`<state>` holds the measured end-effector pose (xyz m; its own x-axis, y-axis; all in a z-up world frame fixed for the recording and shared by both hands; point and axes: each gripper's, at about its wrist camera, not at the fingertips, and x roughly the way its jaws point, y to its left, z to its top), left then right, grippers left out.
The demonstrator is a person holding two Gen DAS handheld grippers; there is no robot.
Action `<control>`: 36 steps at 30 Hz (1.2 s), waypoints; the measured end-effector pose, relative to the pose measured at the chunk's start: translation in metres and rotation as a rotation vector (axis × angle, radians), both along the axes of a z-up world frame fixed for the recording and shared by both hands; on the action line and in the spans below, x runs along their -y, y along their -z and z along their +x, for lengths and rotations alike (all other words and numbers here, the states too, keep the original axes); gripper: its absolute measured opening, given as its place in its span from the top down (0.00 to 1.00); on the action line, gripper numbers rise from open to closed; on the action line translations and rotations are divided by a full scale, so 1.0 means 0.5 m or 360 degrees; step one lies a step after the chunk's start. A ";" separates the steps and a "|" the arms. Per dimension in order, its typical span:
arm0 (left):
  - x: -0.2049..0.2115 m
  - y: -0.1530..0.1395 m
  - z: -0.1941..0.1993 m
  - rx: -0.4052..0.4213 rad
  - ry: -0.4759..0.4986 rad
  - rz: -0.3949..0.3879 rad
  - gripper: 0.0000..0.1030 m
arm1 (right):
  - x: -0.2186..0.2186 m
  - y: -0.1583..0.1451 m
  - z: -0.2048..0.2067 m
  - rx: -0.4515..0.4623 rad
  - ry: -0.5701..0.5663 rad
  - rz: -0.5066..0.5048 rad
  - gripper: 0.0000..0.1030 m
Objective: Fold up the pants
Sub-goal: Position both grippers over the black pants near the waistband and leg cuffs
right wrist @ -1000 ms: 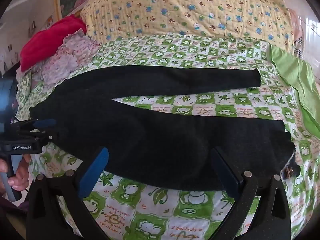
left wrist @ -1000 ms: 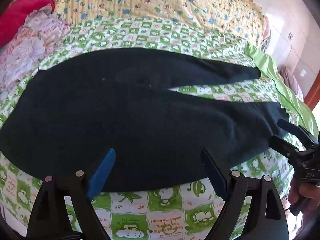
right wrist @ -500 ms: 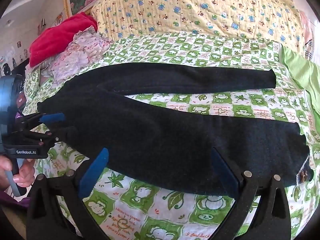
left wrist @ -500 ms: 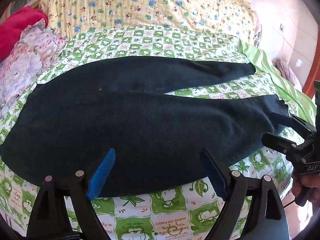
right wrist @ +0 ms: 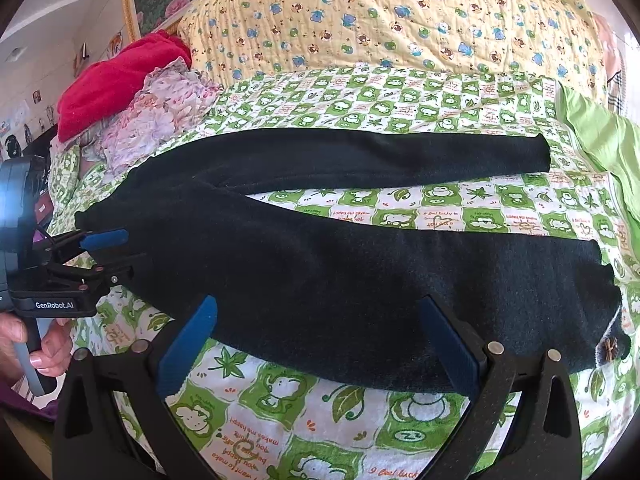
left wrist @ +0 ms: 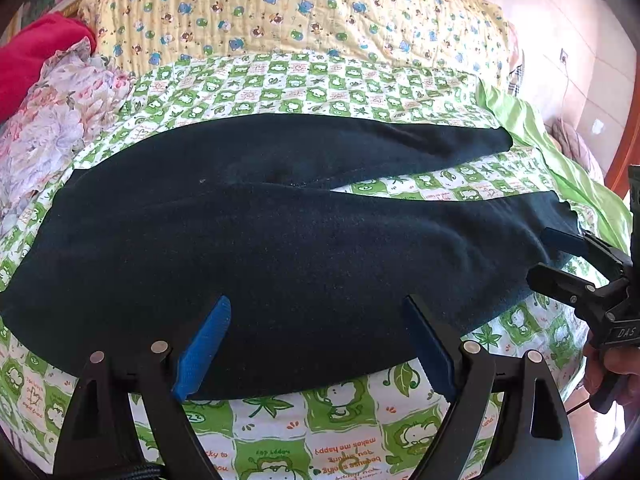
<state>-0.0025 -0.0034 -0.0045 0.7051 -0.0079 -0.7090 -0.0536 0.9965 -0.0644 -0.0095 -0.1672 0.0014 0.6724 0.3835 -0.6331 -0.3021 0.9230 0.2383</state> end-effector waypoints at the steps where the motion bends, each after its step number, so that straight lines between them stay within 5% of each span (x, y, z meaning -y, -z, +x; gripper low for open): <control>1: 0.000 0.000 0.000 0.0003 0.0001 0.0001 0.15 | 0.001 0.001 0.001 0.0001 -0.0005 -0.0001 0.02; 36: 0.002 -0.005 0.008 0.0003 0.0022 -0.0013 0.15 | -0.002 -0.006 0.007 0.0003 -0.0013 0.0027 0.02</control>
